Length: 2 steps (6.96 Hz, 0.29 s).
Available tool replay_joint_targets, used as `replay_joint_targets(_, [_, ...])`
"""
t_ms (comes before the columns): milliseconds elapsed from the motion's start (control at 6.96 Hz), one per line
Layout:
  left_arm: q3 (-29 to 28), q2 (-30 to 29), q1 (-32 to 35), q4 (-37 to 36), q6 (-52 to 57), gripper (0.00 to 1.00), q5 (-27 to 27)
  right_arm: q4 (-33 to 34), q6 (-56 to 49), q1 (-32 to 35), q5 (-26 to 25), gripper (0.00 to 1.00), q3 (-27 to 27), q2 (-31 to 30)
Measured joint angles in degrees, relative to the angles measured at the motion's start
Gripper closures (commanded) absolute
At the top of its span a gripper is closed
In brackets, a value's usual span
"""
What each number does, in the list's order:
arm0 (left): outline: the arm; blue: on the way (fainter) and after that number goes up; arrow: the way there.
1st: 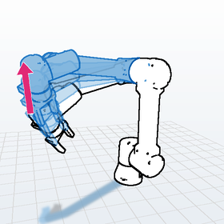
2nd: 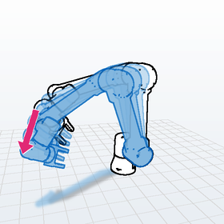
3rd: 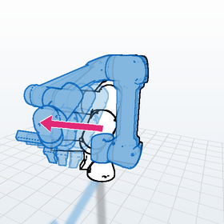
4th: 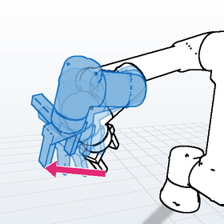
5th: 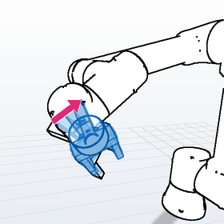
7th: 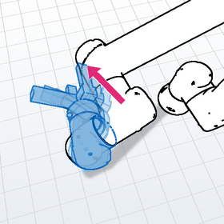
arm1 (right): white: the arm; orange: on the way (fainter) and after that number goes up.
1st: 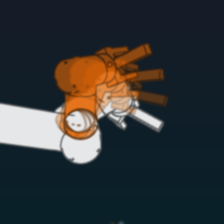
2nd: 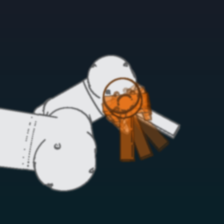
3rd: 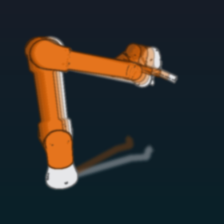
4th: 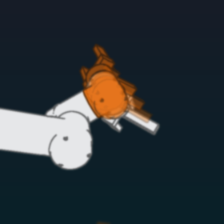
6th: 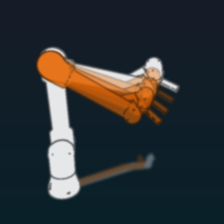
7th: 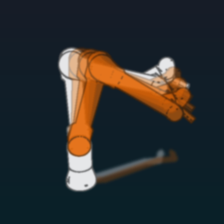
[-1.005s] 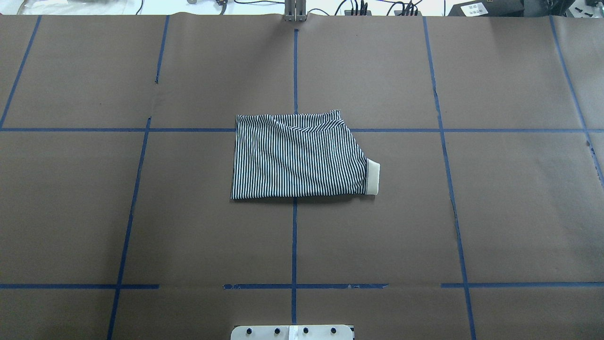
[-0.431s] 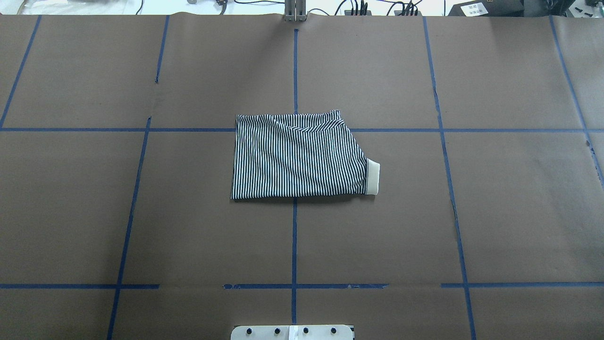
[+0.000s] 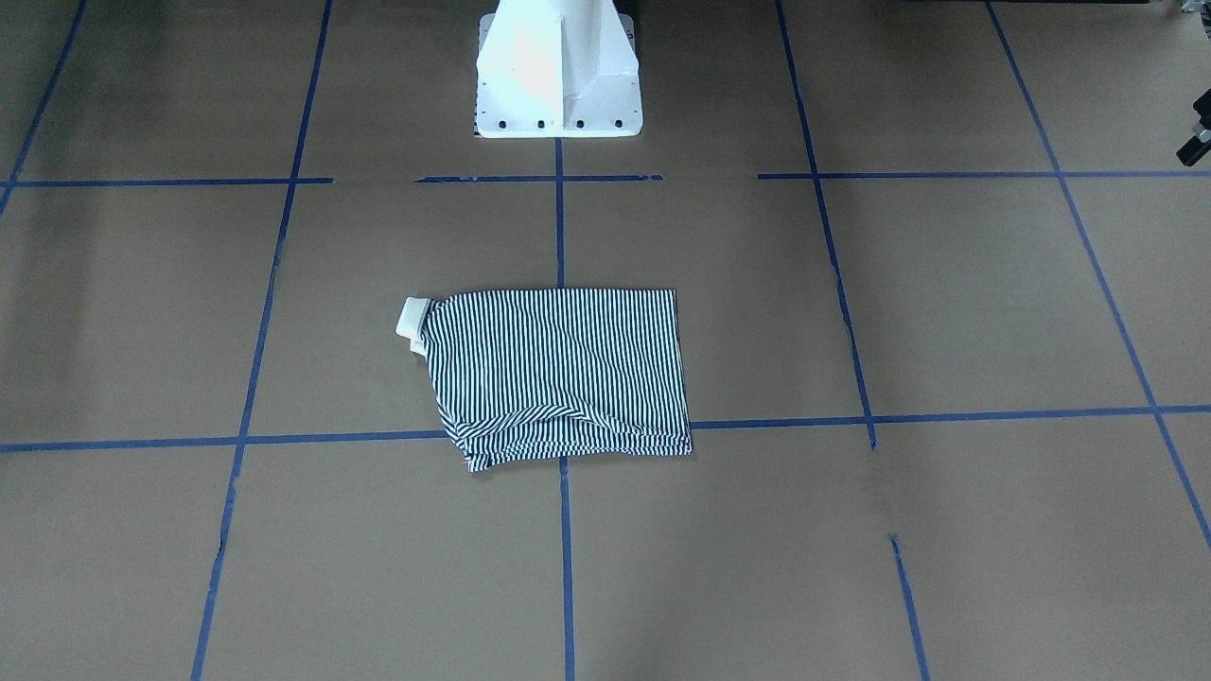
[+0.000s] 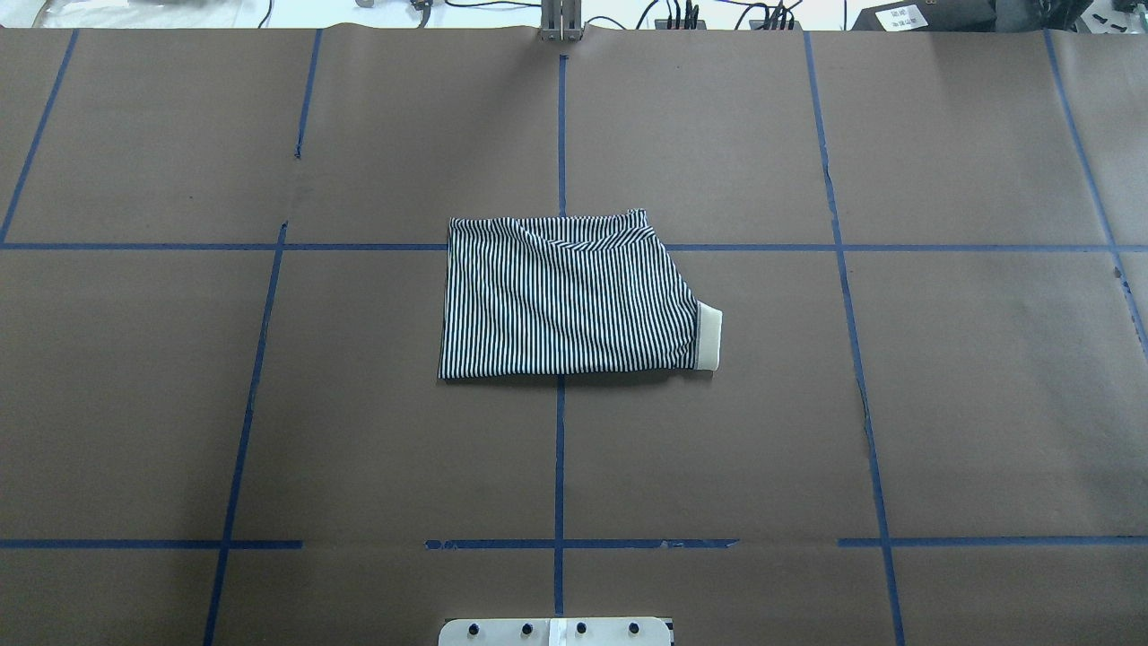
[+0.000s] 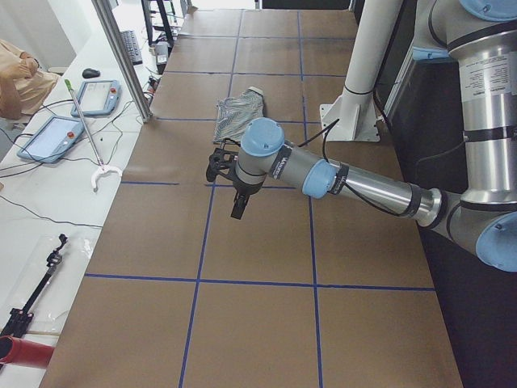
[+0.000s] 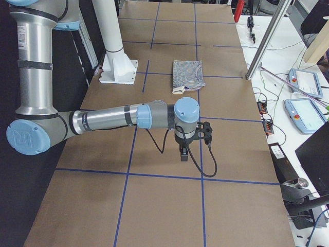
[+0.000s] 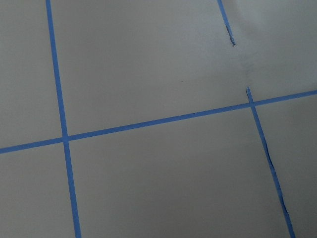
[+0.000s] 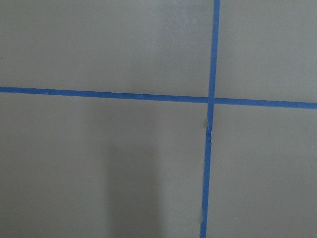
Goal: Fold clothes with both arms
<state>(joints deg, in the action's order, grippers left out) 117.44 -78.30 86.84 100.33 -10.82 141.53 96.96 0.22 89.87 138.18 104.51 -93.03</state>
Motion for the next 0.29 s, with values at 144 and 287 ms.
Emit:
replay_joint_targets(144, [1.5, 2.2, 0.2, 0.0, 0.0, 0.0, 0.1, 0.1, 0.0, -0.4, -0.3, 0.0, 0.5, 0.1])
replay_joint_targets(287, [2.9, 4.6, 0.3, 0.2, 0.2, 0.0, 0.1, 0.3, 0.0, -1.3, -1.6, 0.0, 0.7, 0.2])
